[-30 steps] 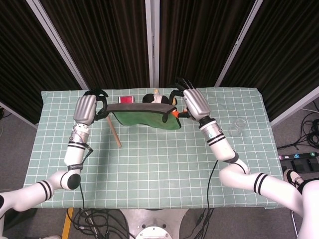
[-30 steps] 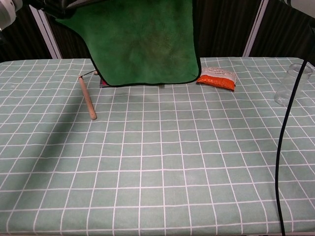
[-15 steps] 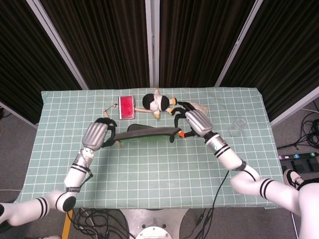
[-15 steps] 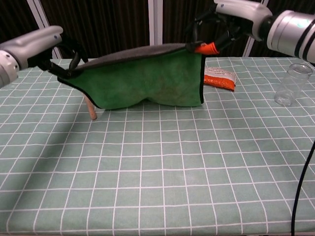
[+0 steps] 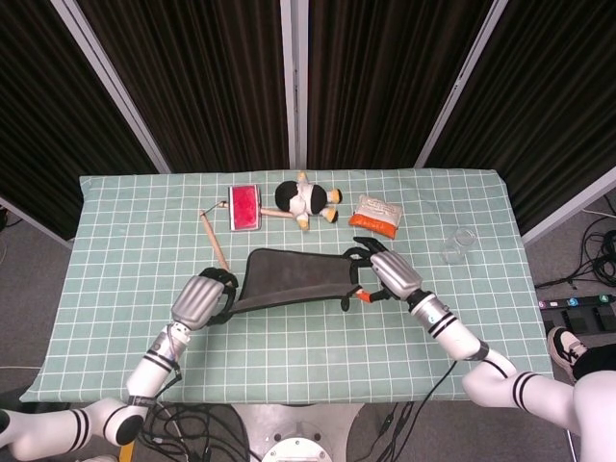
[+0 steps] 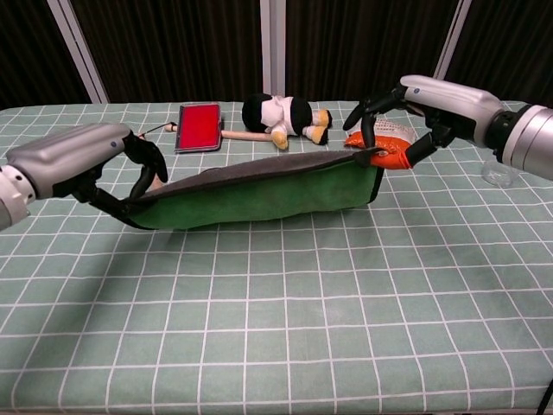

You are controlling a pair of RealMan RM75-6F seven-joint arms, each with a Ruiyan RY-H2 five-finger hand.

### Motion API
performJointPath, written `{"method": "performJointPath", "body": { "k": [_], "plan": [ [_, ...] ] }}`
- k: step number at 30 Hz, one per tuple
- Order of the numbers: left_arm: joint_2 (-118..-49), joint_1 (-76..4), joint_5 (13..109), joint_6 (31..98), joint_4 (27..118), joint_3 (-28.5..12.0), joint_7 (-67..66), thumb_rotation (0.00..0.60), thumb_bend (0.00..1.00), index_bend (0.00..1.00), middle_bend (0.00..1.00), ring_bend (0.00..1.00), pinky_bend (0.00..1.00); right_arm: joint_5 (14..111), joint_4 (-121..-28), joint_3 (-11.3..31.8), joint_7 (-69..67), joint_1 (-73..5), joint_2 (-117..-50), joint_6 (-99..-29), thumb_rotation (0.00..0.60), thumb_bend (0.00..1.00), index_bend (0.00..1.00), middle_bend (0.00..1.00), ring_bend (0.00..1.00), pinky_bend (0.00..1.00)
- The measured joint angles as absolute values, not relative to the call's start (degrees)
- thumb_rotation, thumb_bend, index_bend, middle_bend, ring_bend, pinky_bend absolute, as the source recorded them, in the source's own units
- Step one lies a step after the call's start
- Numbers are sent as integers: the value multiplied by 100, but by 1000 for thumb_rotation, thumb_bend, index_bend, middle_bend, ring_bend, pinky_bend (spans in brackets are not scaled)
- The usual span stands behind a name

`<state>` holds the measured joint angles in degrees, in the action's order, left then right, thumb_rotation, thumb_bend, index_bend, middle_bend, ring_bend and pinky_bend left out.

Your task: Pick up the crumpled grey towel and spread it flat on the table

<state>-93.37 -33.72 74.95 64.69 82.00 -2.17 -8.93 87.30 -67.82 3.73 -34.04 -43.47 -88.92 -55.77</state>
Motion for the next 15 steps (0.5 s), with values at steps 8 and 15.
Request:
{"method": "performJointPath", "body": {
  "k": [8, 15],
  "plan": [
    [-9306, -3320, 7426, 6206, 8414, -91, -1191, 600, 184, 427, 369, 293, 258, 8797, -6725, 216, -3194, -4181, -8996, -5680, 550, 24, 381, 129, 0, 0],
    [-9202, -3325, 7231, 5948, 8769, -76, -1436, 599, 38, 304, 299, 257, 253, 8761, -6974, 58, -2814, -4008, -8959, -5667, 430, 0, 214, 53, 0, 0]
  ]
}}
